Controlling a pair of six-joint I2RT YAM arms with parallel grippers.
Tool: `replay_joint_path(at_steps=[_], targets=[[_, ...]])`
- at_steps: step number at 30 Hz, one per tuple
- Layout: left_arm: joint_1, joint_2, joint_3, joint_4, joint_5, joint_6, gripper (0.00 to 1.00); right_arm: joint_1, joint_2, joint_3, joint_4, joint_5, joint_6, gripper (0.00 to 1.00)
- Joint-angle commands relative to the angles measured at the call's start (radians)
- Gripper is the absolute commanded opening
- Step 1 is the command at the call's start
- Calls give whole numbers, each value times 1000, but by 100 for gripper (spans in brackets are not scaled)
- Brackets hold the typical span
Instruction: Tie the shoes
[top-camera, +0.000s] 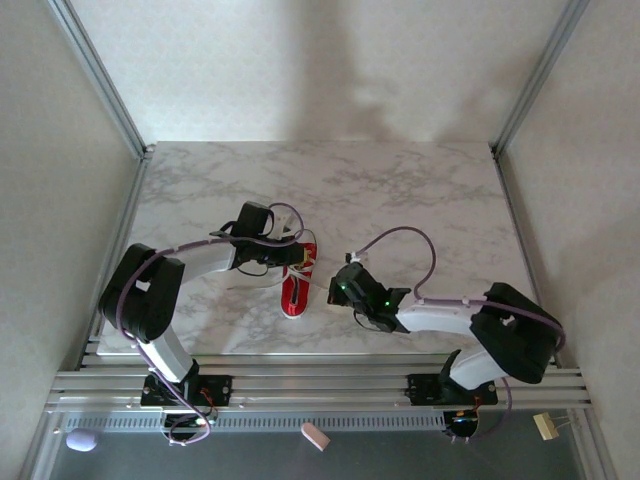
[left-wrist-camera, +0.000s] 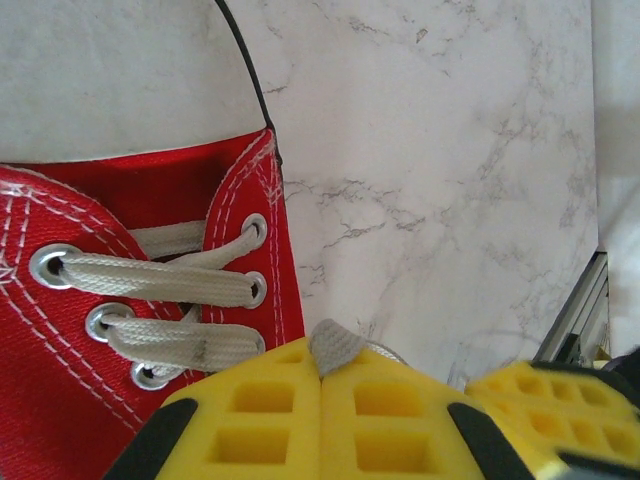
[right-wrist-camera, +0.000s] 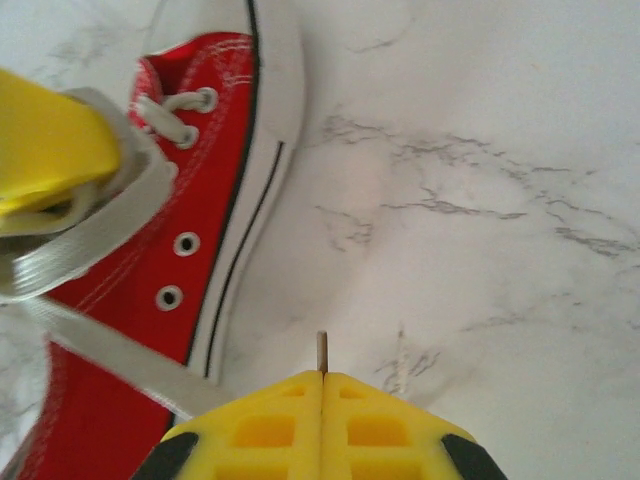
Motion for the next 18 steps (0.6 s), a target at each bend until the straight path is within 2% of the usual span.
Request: replay_joint_path(at_steps=[1,7,18], targets=[[4,-41,-15,7,-8,-3,0,-36,48,69,42,-52,-4,0],[6,-71,-27,11,-8,-9,0,-101,125,128,53,-108,-34,0],[6,-141,-44,24,0,-15,0,-135,222,199,78,-170,-43,0]])
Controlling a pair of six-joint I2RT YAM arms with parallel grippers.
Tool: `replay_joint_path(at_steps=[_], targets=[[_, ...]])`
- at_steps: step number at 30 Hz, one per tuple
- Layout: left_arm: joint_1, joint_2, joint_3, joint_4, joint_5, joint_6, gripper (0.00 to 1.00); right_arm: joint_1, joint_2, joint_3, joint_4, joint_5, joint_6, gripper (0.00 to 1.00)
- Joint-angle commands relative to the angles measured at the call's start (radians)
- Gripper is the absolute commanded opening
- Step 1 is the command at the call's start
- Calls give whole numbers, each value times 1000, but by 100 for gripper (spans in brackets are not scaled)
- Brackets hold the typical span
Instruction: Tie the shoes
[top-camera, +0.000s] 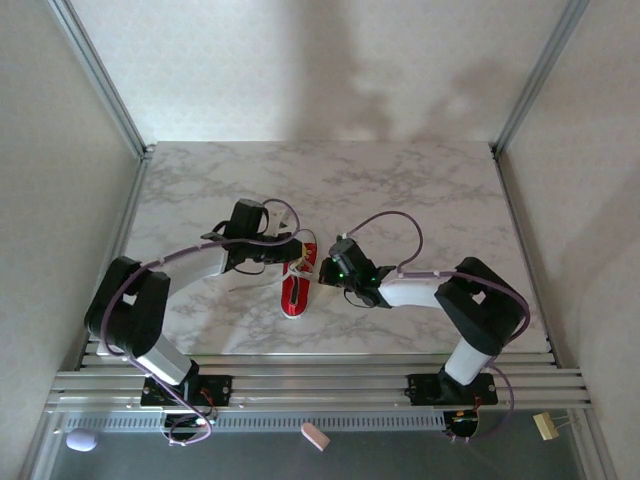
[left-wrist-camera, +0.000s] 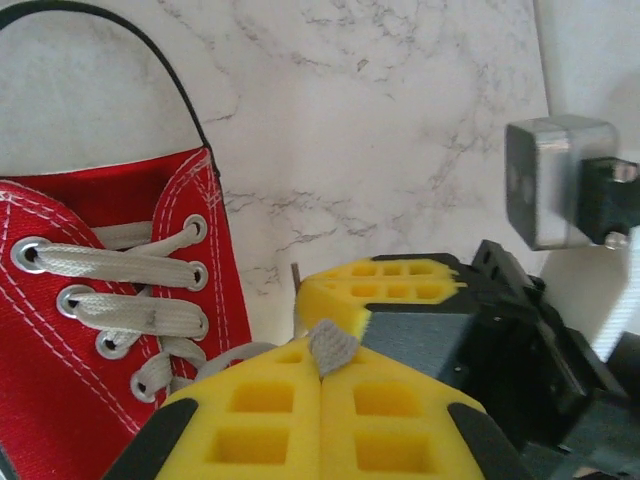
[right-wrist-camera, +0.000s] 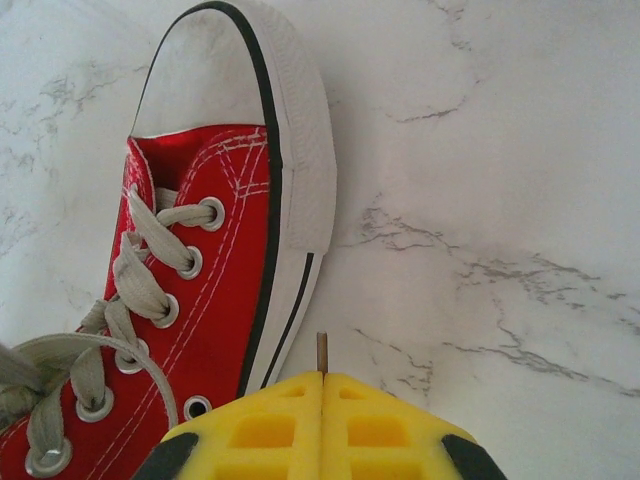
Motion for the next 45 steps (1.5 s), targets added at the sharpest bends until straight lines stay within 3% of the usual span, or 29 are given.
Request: replay_joint_path(at_steps=[1,21,27,37,45], targets=[[5,-29,-21,23,-2,-4,0,-20,14,32,29,-15,-13,0],[9,-106,-124,86,-62,-32,0,-39,48,128,-104,15,-69,0],[10,-145,-168,130,-85,-58,0,-41,4,123,-193,117,-74,0],[11,-146,-183,135,-82,-53,0,-39,50,174,-220,84,-101,0],[10,-201,-192,146,-101,-53,0,-39,62,226,-337,172,-83,0]])
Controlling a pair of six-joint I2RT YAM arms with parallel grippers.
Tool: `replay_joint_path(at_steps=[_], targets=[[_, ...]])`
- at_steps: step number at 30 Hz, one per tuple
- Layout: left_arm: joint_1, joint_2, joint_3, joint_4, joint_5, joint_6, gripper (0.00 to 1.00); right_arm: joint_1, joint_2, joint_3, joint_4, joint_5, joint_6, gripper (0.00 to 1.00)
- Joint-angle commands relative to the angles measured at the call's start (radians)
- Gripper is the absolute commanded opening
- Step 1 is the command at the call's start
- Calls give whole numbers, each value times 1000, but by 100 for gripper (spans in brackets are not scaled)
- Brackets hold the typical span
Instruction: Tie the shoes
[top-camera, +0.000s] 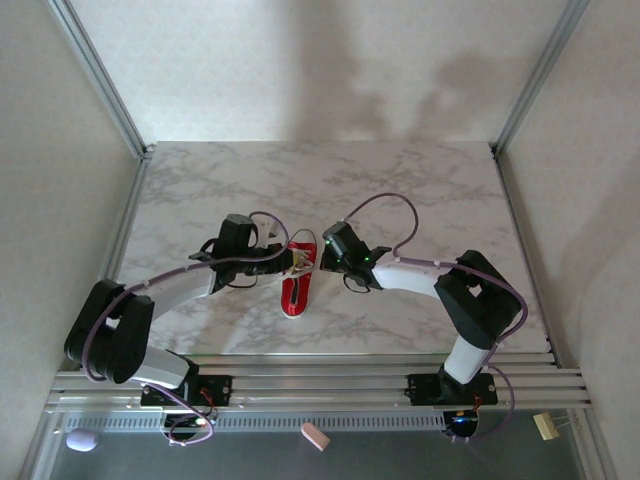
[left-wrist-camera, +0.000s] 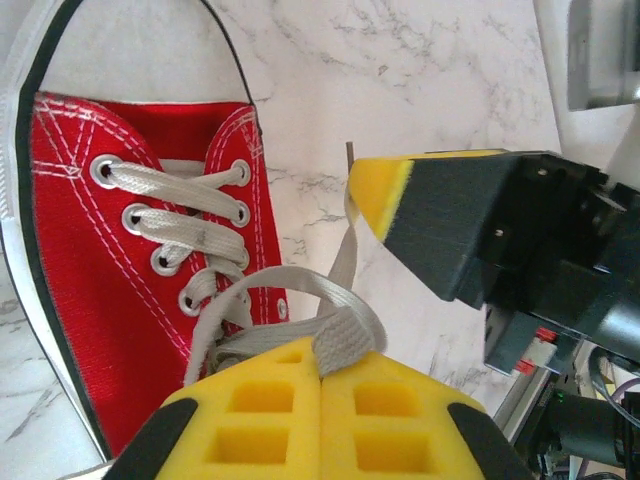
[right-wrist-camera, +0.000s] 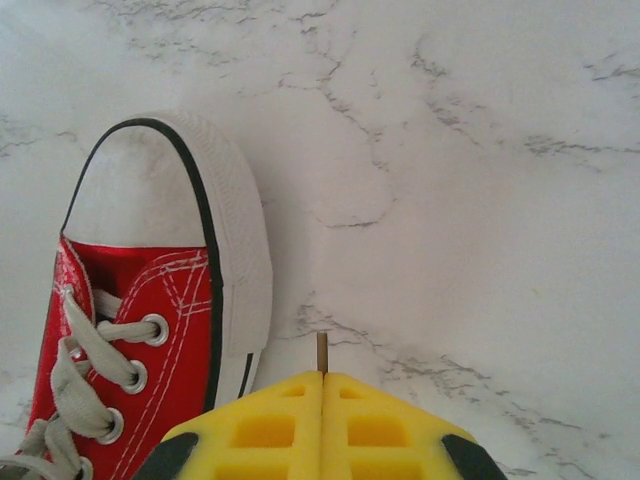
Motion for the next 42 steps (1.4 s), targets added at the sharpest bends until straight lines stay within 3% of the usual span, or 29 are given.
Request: replay_joint_path(at_steps=[1,14,21,28,34,36,40,42], targets=[[6,-49,-8,32,-22,-9,0,-4,22,35,-75,57,1,0],[7,-80,-29,38,-59,3,0,-4,35,59,-141,85,15,0],[7,-62,-59,76,-58,-19,0,-3,60,57,-80,-8,-49,1],[6,-52,-90,118,-33,-41,0,-3,62,85,-80,-51,-104,18],[6,-55,-102,137,-26,-49,0,0,-36,47,-152,66,-112,38],[5,-58,-104,138,-28,-50,0,2,-75,41,-165,91,-136,41],[4,-71,-113,147,-42,-55,0,6,-109,61,-114,-50,-294,27],[5,-74,-118,155,-49,-62,0,6,-93,111,-131,-184,-368,11]])
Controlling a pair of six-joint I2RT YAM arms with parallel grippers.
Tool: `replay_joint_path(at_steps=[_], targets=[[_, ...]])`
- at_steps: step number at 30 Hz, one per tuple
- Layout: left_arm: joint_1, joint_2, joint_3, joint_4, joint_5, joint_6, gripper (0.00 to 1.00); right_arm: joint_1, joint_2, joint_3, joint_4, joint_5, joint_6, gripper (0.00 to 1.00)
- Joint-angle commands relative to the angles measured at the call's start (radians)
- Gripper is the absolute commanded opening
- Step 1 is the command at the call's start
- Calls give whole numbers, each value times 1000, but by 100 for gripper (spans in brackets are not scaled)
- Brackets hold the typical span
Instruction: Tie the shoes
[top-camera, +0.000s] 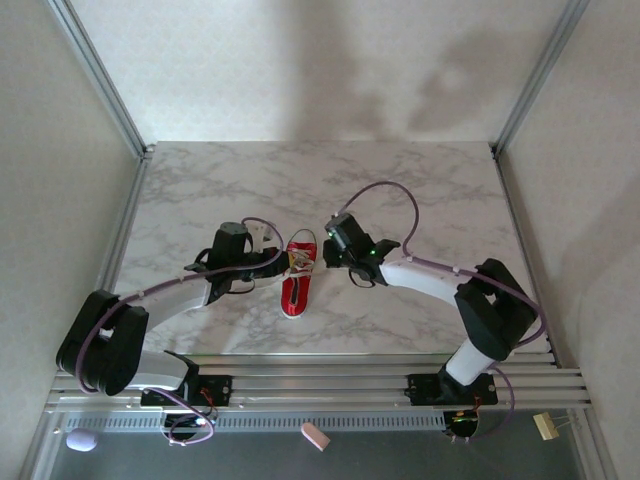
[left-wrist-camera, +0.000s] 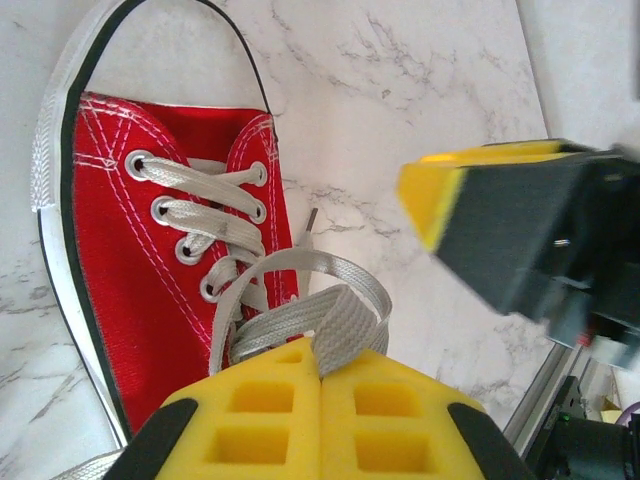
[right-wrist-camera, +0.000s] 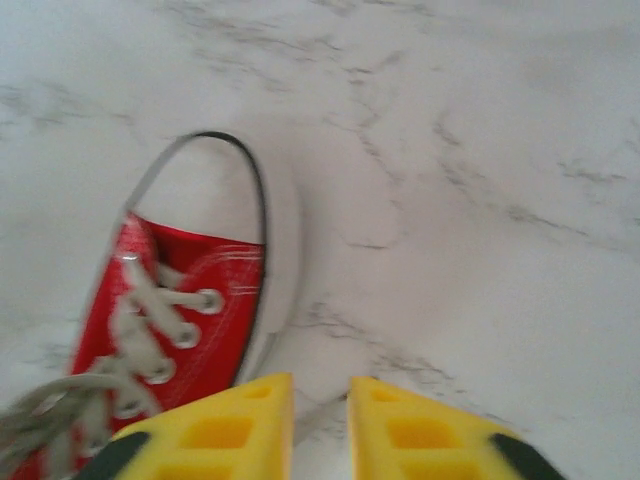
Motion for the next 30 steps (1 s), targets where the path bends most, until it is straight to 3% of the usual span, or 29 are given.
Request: replay_joint_path(at_steps=[1,4,12,25,30], targets=[[5,-16,-19,45,-7,-20,0,6,16,78,-24,-219,-171,7],[5,-18,-29,72,-16,-39,0,6,53,148,-88,-305,-209,0],[3,-17,-34,96,-20,-55,0,8,192,307,-265,-349,-268,0],[3,-21,-46,100,-15,-59,0,7,236,329,-307,-386,-293,0],[2,-23,-48,100,-14,-59,0,7,238,329,-292,-348,-291,0]])
